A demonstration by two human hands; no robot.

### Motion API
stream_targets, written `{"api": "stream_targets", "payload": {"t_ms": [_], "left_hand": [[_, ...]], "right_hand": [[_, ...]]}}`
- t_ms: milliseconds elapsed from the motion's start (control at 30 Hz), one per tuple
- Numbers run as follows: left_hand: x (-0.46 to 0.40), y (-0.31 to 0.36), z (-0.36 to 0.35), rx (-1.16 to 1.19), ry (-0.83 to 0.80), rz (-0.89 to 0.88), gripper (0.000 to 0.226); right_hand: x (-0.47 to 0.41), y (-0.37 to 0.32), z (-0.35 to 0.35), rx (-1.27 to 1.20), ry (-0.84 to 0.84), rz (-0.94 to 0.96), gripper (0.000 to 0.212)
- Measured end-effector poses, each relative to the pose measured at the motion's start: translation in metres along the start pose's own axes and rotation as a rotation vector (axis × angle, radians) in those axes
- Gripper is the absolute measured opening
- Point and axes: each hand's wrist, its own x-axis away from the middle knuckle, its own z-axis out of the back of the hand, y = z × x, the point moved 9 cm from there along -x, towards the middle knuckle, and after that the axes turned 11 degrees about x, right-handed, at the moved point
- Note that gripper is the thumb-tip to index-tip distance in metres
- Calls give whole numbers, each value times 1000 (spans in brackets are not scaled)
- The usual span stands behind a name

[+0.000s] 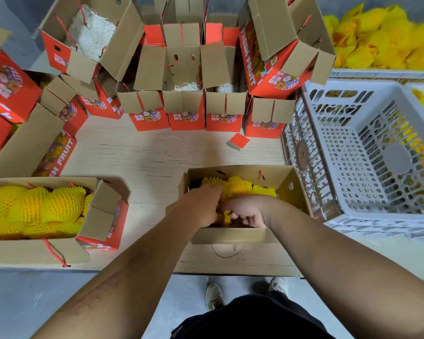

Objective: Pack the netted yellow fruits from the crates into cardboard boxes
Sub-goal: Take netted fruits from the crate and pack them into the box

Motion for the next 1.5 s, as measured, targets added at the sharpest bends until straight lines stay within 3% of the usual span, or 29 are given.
{"api": "stream_targets", "payload": {"t_ms": [67,200,267,400,567,633,700,800,867,967,1100,1200,1300,1500], "left_hand": [[0,0,2,53,9,1,36],[5,-2,9,305,30,-11,44],[11,-3,9,425,13,-4,47],[16,-4,4,448,6,22,62],[20,-1,-4,557,-118,65,73],[21,-6,0,697,-75,122,59],[18,-7,11,810,76,74,36],[20,1,18,764,217,-74,12],[24,2,15,755,250,-116,12],[26,-1,19,738,331,-145,7],[25,-12,23,945,362,-123,2],[22,-17,26,1050,331,-102,7],[23,-15,24,1261,225,-27,11],[20,-16,24,1455,182,95,28]], "right_hand": [[3,-4,3,-94,11,115,7],[16,-10,8,-158,8,137,7],[21,-13,15,-112,38,156,14],[34,-18,35,-8,290,183,42],[40,-7,33,-390,434,299,26],[47,-3,41,-433,576,351,27],[57,-1,47,-430,712,431,28],[77,-8,43,-237,879,592,26],[82,-9,37,-111,931,656,27],[81,-9,35,-62,897,641,40],[76,-10,26,-90,731,660,60],[72,-5,23,-119,673,643,69],[72,-7,20,-186,639,628,93],[68,-13,16,-264,514,650,79]]}}
